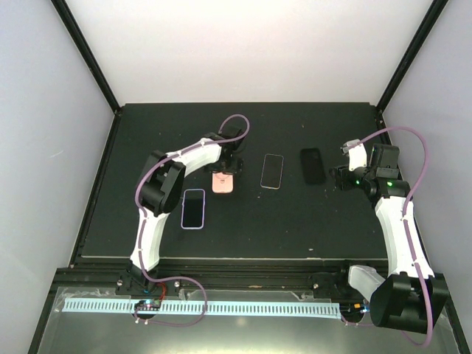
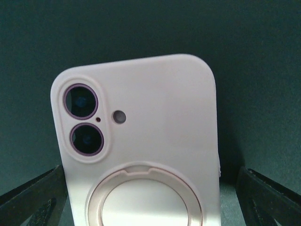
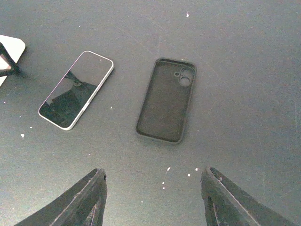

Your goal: Take the phone out of the phone case

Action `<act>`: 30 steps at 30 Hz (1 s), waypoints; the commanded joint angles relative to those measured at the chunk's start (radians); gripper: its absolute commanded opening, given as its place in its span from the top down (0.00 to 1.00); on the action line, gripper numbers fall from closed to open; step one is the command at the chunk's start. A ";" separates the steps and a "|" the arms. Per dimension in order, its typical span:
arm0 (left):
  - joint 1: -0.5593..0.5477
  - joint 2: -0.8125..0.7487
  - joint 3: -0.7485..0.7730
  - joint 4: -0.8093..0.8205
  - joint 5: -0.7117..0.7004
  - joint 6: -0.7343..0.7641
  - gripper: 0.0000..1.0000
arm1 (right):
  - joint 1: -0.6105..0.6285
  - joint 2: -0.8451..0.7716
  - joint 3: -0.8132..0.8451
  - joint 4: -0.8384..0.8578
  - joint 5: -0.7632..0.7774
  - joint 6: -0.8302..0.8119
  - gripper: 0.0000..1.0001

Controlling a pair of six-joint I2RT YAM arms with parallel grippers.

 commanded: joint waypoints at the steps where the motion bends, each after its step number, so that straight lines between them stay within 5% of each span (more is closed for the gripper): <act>1: 0.019 0.039 0.050 -0.049 0.036 -0.041 0.01 | -0.005 0.003 -0.001 0.002 -0.011 -0.014 0.44; 9: 0.025 0.011 0.010 -0.053 0.049 -0.014 0.13 | -0.004 0.009 0.003 -0.004 -0.018 -0.016 0.44; 15: 0.025 -0.050 -0.058 -0.020 0.114 0.014 0.39 | -0.005 0.009 0.004 -0.007 -0.025 -0.019 0.44; 18: 0.017 -0.142 -0.126 0.034 0.168 0.021 0.48 | -0.005 0.006 0.004 -0.005 -0.026 -0.019 0.44; 30: -0.098 -0.679 -0.480 0.458 0.521 0.073 0.54 | -0.006 0.008 0.023 -0.028 -0.141 -0.057 0.45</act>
